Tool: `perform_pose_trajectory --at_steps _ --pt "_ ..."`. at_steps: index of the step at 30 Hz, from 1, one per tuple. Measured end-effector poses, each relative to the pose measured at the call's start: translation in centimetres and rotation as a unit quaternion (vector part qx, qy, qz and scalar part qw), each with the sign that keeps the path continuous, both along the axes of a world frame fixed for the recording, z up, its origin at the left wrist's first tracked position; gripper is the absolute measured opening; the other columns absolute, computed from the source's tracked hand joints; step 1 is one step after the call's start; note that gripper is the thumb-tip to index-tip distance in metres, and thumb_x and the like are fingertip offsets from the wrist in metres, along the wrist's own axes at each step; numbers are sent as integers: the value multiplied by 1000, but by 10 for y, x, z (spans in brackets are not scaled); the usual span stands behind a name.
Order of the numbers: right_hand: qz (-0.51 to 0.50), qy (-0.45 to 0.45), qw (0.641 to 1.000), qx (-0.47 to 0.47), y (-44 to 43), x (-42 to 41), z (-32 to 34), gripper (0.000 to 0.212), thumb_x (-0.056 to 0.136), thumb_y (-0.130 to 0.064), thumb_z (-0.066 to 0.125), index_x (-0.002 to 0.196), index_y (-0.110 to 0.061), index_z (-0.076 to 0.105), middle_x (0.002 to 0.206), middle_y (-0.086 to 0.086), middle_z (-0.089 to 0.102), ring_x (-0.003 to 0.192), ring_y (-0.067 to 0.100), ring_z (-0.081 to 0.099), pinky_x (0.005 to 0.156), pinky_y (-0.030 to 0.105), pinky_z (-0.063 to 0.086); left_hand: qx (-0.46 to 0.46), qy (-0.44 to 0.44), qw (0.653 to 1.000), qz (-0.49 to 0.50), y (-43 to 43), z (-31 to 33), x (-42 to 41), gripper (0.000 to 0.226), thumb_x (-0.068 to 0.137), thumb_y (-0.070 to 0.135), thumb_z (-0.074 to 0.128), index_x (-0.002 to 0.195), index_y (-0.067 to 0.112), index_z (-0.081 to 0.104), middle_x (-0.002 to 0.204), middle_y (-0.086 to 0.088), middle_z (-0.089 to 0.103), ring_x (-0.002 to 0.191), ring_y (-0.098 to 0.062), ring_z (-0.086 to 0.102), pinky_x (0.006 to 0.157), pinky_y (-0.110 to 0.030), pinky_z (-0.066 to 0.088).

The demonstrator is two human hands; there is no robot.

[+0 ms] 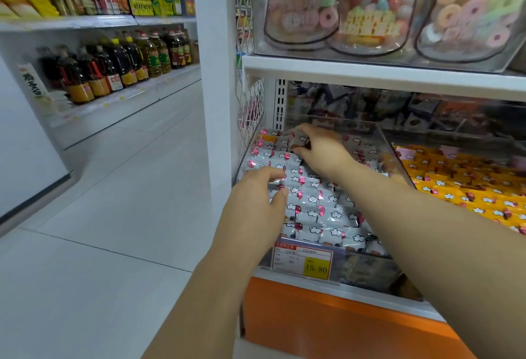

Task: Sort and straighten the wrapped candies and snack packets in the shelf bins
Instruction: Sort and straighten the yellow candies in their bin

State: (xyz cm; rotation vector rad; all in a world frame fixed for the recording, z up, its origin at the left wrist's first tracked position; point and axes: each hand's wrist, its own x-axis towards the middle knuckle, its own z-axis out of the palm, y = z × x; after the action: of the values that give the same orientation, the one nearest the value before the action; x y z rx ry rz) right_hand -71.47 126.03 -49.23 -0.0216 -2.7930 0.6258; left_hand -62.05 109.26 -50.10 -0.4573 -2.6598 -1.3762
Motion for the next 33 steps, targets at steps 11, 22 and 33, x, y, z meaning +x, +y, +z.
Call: perform_pose_trajectory --at_steps 11,22,33 --pt "7 -23 980 200 6 -4 -13 31 99 -29 37 114 -20 63 108 9 64 96 29 56 83 35 46 -32 18 999 7 -5 -1 -2 34 95 24 51 129 29 52 130 10 54 115 -3 50 90 -14 34" --pt "-4 -34 998 43 -13 -40 -8 26 97 -28 46 114 -17 62 101 7 68 80 25 65 76 38 55 -81 48 995 30 -9 -5 5 33 96 24 51 128 29 52 128 10 54 111 -7 53 95 -23 43" --pt "-30 -22 999 24 -17 -67 -11 14 93 -33 55 98 -25 65 104 -6 67 81 12 56 70 27 41 20 31 999 35 0 -11 -8 30 93 23 53 122 31 55 113 16 59 101 0 55 88 -19 46"
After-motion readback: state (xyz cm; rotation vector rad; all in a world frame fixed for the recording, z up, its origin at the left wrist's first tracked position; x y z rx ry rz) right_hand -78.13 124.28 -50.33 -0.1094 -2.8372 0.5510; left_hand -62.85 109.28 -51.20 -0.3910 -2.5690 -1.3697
